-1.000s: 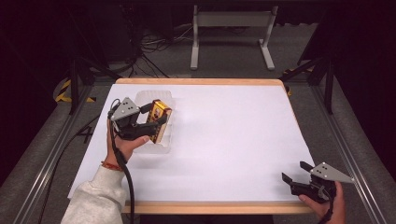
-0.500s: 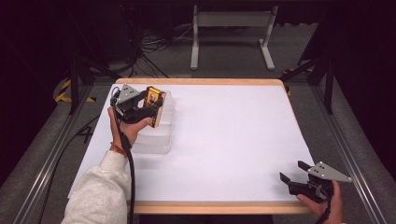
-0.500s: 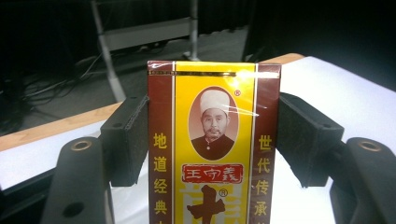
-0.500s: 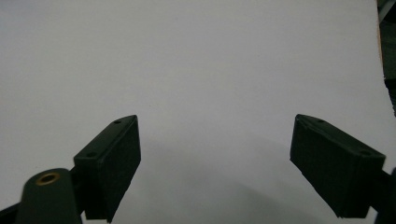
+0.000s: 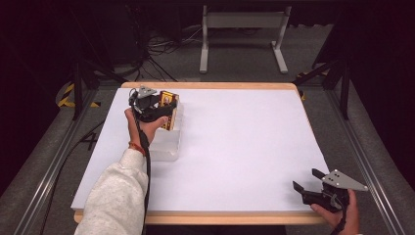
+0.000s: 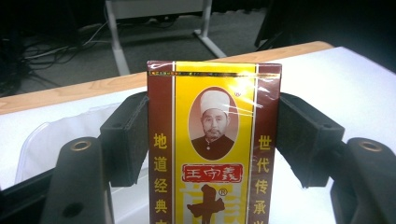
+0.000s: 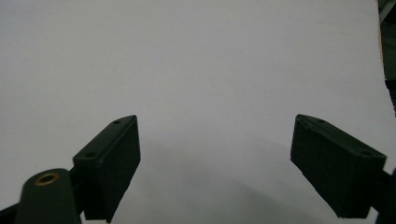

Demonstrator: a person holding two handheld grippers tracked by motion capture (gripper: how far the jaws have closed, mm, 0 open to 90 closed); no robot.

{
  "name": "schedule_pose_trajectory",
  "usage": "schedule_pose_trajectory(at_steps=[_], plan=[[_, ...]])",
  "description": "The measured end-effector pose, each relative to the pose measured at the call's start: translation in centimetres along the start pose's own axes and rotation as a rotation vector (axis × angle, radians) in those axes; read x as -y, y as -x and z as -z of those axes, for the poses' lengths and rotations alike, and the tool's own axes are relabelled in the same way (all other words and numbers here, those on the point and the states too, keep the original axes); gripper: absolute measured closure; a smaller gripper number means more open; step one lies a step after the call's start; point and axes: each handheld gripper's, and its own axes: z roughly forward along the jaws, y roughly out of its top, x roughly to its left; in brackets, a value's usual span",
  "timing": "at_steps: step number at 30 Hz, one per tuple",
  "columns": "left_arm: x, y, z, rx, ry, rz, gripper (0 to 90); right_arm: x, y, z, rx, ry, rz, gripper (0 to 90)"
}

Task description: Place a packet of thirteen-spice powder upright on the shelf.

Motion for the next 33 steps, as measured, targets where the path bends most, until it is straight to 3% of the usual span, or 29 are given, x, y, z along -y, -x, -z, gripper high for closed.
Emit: schedule_pose_trajectory(at_steps=[3,8,12,15,20,27,33], plan=[[0.1,-0.3,-0.2,0.018,0.017,0.032,32.3,0.0,0.0,0.0,0.000,0.000,0.001,16.6],[0.1,-0.5,-0.4,-0.003,0.002,0.013,32.2,0.0,0.0,-0.1,-0.002,0.001,0.003,16.6],[0.4,-0.5,-0.3,0.027,-0.023,0.004,32.1,0.0,-0.1,-0.1,-0.003,0.000,0.002,16.4],[0.5,-0.5,-0.2,0.026,-0.041,0.017,32.1,0.0,0.0,-0.1,-0.003,-0.001,0.001,16.4],[0.2,-0.4,0.4,0.017,-0.065,-0.019,32.1,-0.1,-0.1,-0.1,0.007,-0.007,0.010,16.4],[0.2,-0.7,1.0,0.021,-0.097,-0.027,30.8,-0.1,-0.1,-0.1,0.012,-0.012,0.012,16.4],[0.2,-0.8,2.0,0.017,-0.095,-0.040,31.6,-0.1,-0.2,-0.2,0.018,-0.015,0.015,16.6]])
